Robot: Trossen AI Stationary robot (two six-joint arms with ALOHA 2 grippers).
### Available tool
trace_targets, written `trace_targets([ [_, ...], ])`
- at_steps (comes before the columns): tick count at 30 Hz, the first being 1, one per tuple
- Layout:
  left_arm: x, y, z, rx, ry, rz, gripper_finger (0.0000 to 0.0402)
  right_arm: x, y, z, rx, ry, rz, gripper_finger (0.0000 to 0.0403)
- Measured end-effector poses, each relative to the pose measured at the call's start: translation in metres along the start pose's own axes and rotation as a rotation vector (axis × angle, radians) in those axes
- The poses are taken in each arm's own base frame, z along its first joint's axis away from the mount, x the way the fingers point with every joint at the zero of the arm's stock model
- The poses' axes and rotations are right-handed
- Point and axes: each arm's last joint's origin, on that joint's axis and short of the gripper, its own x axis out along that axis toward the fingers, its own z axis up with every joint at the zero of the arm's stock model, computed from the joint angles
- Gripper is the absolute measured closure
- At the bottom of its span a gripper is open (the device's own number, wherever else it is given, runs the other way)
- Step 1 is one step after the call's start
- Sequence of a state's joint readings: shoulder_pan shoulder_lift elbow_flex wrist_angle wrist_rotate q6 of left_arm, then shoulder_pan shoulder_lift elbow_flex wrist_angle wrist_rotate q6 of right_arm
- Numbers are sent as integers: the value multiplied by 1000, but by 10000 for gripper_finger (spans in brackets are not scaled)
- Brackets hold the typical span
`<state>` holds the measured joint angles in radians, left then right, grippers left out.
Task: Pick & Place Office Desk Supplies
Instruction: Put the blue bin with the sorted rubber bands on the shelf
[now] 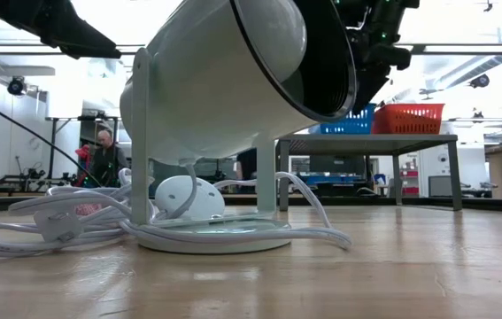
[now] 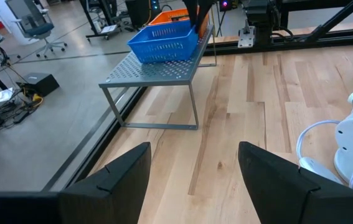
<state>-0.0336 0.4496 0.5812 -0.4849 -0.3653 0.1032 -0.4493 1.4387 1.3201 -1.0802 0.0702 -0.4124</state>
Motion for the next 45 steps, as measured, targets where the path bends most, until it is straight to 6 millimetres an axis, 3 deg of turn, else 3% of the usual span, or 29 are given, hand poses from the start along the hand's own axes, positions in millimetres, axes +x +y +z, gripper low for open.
trace_targets([
  [11,0,0,0,0,0,0,158,-4,-2,-10,15,82,-37,389],
  [18,0,0,0,0,-1,0,158,-11,-2,-15,-130,89,-34,390],
  [27,0,0,0,0,0,0,158,-14,-6,-16,-33,63,-50,390],
  [36,0,0,0,0,0,0,158,-14,-6,-15,-49,34,-25,389],
  [45,0,0,0,0,0,0,158,-14,-5,-14,-47,17,-4,329],
])
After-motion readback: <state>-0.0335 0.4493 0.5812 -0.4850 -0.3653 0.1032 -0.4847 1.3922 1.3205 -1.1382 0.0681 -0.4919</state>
